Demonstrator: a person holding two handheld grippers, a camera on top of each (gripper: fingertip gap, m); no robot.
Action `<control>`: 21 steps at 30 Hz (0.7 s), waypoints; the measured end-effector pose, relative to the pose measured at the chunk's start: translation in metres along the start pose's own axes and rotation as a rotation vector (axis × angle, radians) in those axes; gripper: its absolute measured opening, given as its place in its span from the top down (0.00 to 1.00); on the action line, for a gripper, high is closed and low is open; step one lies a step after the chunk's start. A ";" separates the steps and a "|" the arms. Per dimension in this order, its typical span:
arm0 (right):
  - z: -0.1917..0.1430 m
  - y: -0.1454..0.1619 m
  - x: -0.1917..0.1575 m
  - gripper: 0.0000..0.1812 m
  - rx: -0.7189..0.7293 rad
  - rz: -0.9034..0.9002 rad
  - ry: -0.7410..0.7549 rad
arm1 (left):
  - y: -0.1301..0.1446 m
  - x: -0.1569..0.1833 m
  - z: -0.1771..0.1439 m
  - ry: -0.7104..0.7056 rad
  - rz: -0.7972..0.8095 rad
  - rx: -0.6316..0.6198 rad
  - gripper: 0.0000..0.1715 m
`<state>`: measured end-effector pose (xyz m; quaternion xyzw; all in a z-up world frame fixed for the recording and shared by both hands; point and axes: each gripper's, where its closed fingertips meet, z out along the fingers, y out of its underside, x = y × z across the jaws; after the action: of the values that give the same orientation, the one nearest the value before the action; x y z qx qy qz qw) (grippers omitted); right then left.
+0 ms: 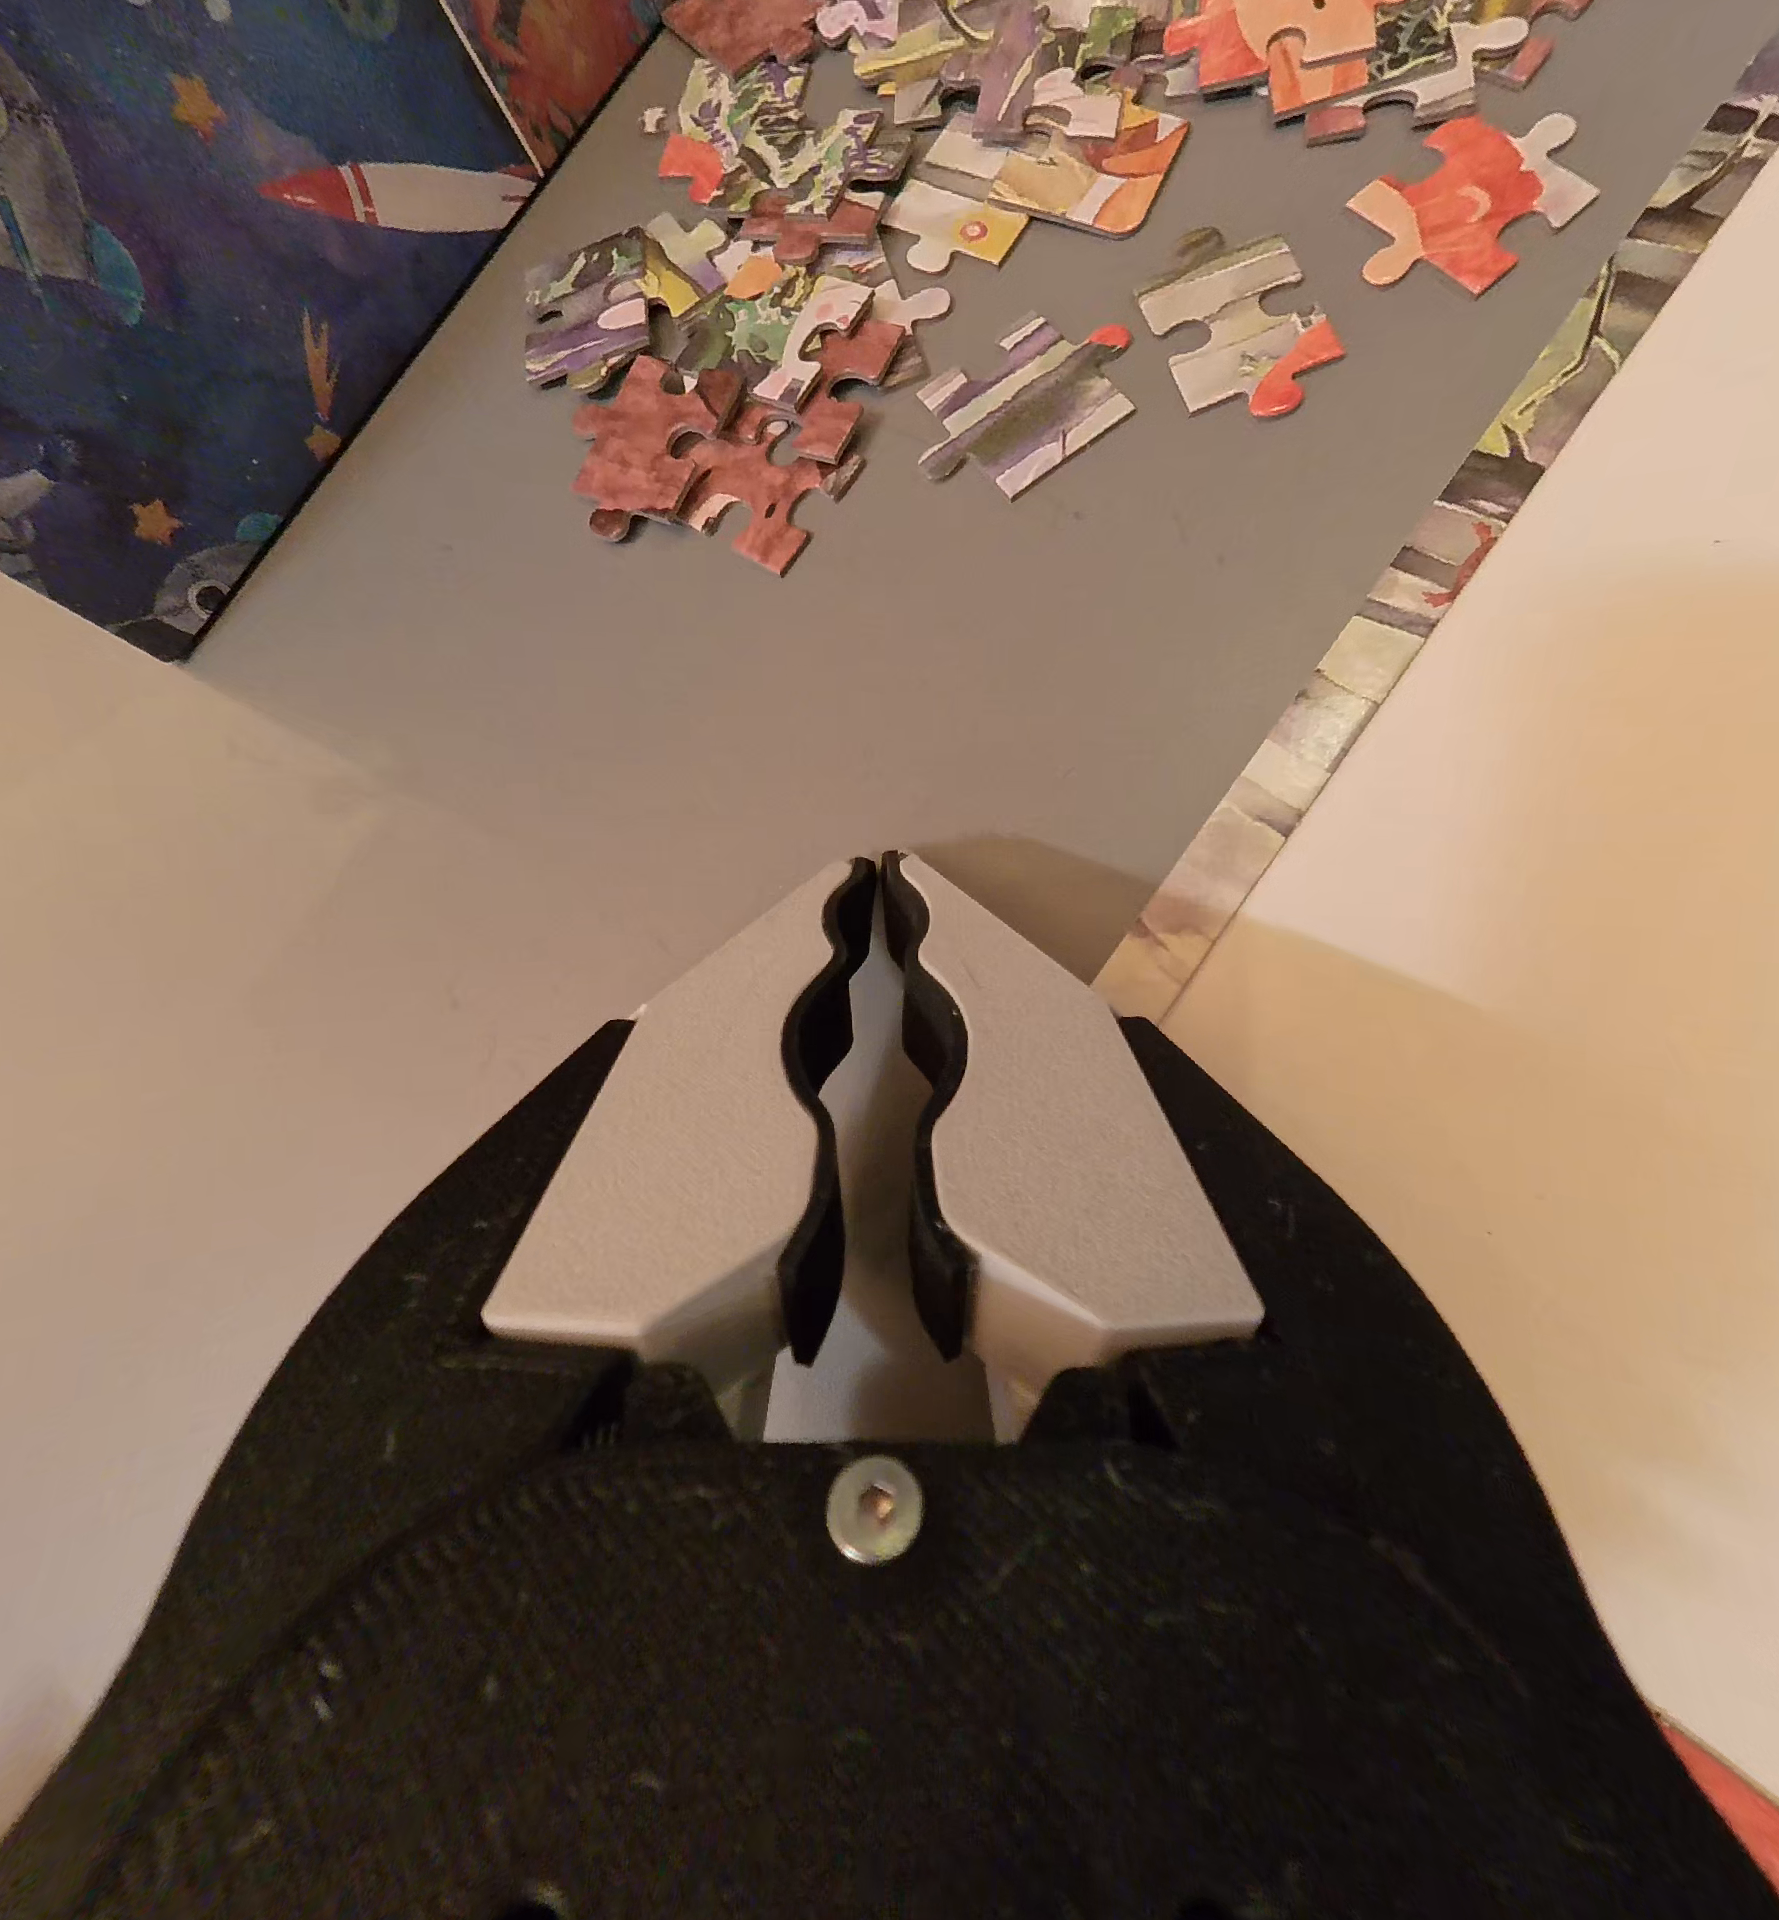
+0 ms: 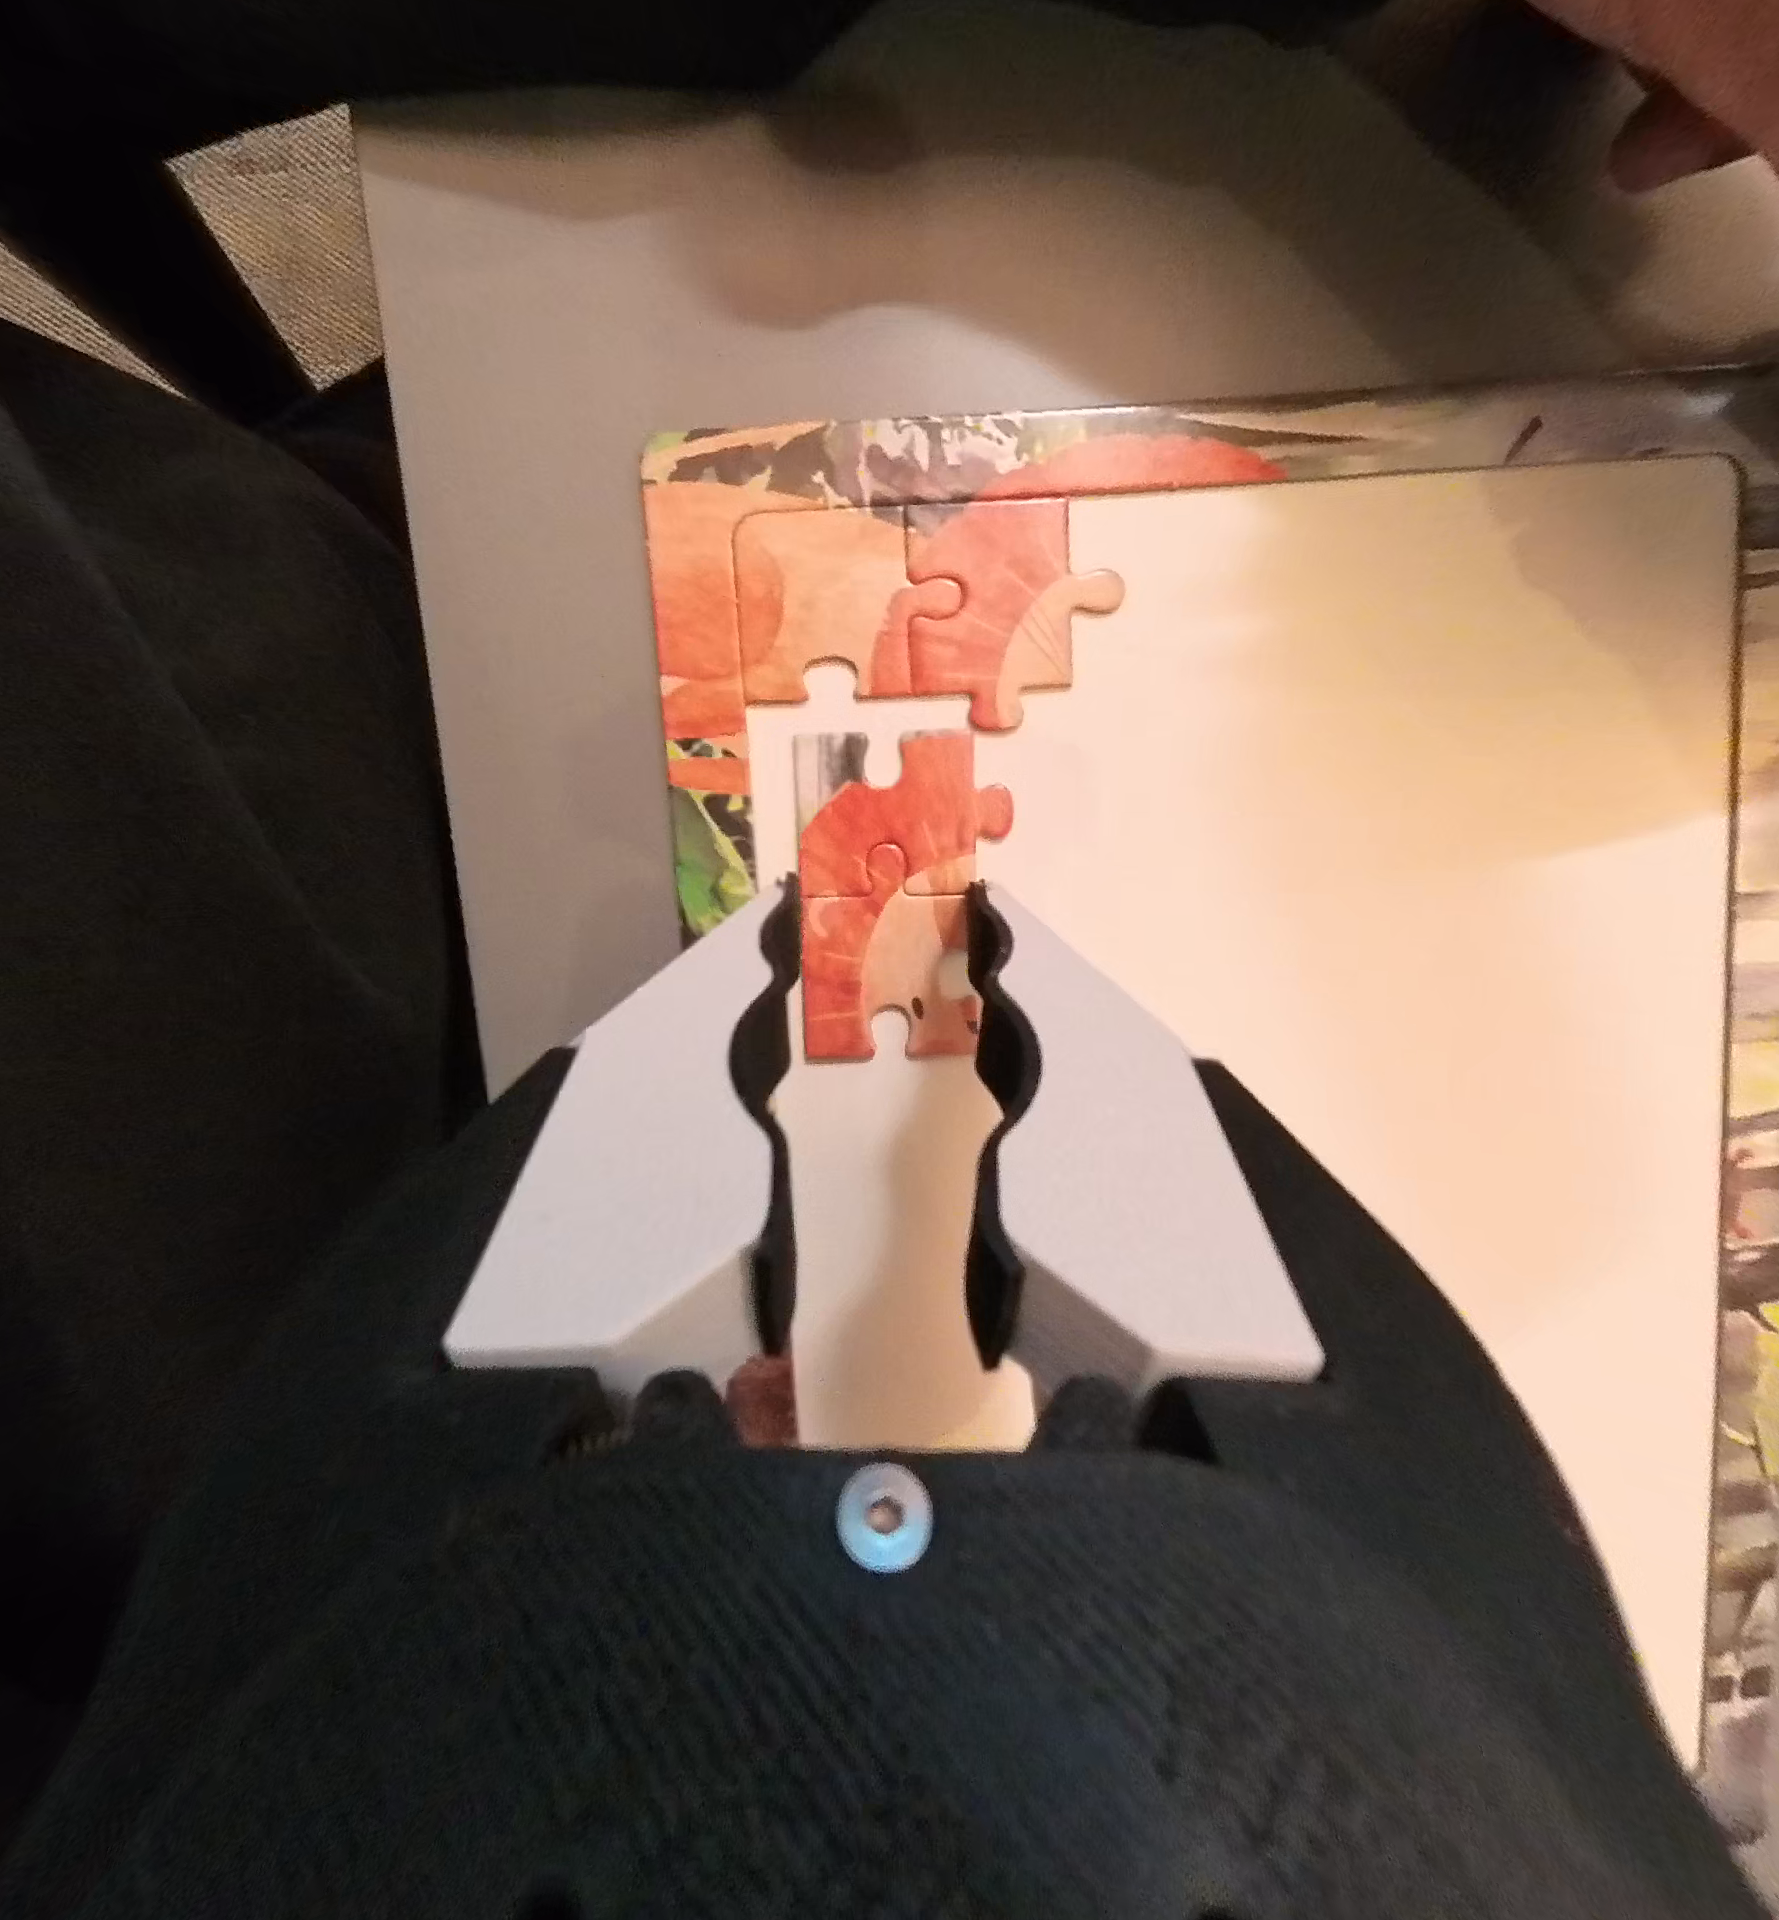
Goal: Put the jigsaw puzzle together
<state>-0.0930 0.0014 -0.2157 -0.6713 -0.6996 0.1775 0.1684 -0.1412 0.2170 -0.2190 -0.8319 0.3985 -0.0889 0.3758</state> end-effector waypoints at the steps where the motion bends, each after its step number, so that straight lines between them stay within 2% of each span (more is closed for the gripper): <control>1: 0.000 0.001 0.001 0.84 0.001 0.004 0.002 | 0.000 0.000 0.000 0.000 0.001 0.000 0.98; 12: -0.003 0.005 0.016 0.84 0.007 0.019 0.029 | 0.000 0.000 0.000 0.001 -0.001 0.000 0.98; 14: -0.004 0.003 0.017 0.89 0.020 0.014 0.027 | 0.000 0.000 0.000 0.001 -0.002 0.000 0.98; 17: -0.002 0.002 0.016 0.83 0.012 0.008 0.007 | 0.000 0.000 0.000 0.002 -0.002 0.000 0.98; 21: -0.003 0.000 0.022 0.81 0.024 0.002 0.037 | 0.000 0.000 0.000 0.001 -0.001 0.000 0.98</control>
<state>-0.0922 0.0238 -0.2129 -0.6731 -0.6936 0.1735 0.1891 -0.1411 0.2170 -0.2192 -0.8320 0.3983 -0.0895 0.3756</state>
